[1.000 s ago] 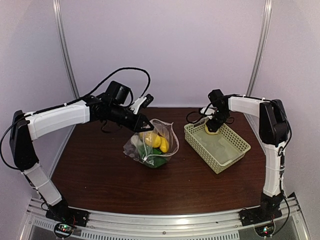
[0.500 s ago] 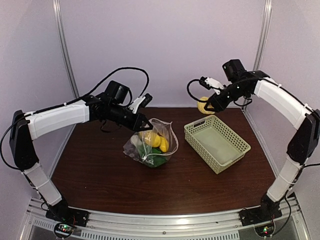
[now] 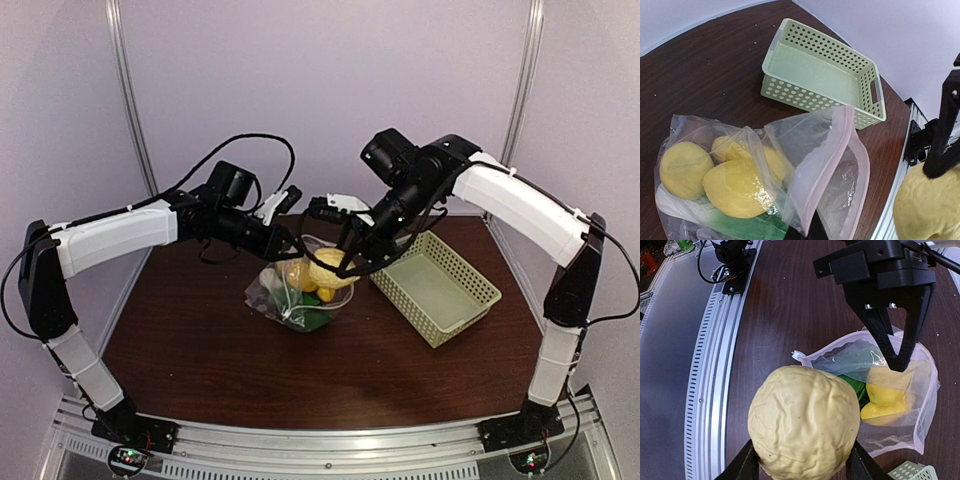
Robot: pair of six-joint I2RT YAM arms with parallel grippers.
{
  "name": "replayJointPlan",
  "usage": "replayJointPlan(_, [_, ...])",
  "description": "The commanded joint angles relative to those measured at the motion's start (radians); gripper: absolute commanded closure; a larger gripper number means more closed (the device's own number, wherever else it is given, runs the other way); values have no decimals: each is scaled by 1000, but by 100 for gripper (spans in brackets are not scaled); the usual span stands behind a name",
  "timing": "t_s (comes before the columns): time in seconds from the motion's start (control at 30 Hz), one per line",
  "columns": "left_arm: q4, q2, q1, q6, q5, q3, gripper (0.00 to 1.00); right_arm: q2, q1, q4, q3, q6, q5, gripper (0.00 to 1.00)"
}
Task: Place the food in the zip-top bag and seal the zipper
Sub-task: Place the fake fruit in the zipper food storage bag.
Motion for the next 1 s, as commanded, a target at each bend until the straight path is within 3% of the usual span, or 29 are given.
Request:
replayJointPlan(0.0, [60,-25,10,0,23,-9,100,64,47,-2,48,12,33,60])
replayJointPlan(0.57, [105,-86,24,-29,123,-25,100,154,50,205,-12,156,489,57])
replayJointPlan(0.73, [117,-85,31,-45,137,-31,100,161,91,234,-12,172,637,39])
replayJointPlan(0.83, [119,-83,33,-51,136,-34,100,145,109,224,16,184,618,29])
replayJointPlan(0.97, [121,-81,41,-56,128,-35,100,99,110,201,47,196,543,25])
